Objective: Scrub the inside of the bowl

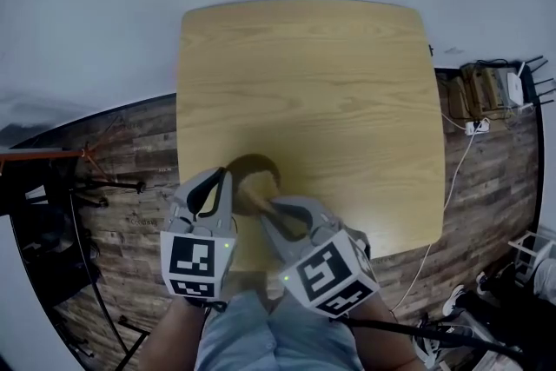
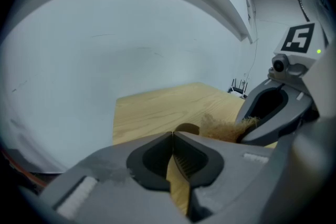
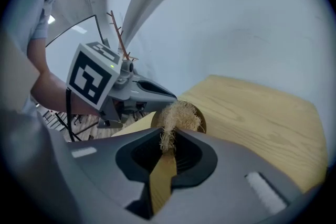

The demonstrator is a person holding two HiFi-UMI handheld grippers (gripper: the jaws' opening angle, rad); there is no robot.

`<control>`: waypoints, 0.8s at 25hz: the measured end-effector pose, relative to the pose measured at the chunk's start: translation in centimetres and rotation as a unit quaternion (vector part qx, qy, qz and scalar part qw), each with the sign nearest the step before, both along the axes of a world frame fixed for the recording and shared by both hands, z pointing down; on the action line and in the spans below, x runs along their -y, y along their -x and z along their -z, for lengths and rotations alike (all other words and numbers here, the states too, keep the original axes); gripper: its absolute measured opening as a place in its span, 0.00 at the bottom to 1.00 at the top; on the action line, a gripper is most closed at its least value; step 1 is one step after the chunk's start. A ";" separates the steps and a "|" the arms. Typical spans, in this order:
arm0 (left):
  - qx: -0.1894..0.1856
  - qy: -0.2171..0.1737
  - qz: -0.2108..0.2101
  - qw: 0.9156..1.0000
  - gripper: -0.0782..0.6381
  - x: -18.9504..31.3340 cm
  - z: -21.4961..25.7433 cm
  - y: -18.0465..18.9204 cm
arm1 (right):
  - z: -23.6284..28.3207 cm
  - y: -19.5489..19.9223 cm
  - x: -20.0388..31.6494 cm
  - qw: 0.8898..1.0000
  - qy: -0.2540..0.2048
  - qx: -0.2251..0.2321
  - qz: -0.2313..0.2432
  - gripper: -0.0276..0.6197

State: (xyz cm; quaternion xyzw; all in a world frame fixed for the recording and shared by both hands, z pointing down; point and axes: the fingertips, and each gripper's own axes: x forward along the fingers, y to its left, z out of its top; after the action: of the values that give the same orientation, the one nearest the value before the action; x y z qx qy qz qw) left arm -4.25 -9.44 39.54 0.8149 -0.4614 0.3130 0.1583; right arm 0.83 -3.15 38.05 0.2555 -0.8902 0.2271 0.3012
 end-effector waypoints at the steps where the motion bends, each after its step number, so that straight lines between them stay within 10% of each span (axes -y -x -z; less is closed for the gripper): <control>1: 0.000 -0.001 -0.002 1.000 0.15 0.0 0.1 -0.1 | -0.2 -0.1 0.1 1.000 -0.005 -0.010 0.002 0.11; 20: -0.027 0.016 -0.007 0.999 0.15 0.3 1.0 -1.6 | -5.8 -1.0 2.5 0.996 0.064 -0.044 -0.032 0.11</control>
State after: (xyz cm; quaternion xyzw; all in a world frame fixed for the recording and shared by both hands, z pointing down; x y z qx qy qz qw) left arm -2.61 -9.76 38.58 0.8236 -0.4466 0.2990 0.1813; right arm 1.82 -5.67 43.89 0.2736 -0.8512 0.2821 0.3480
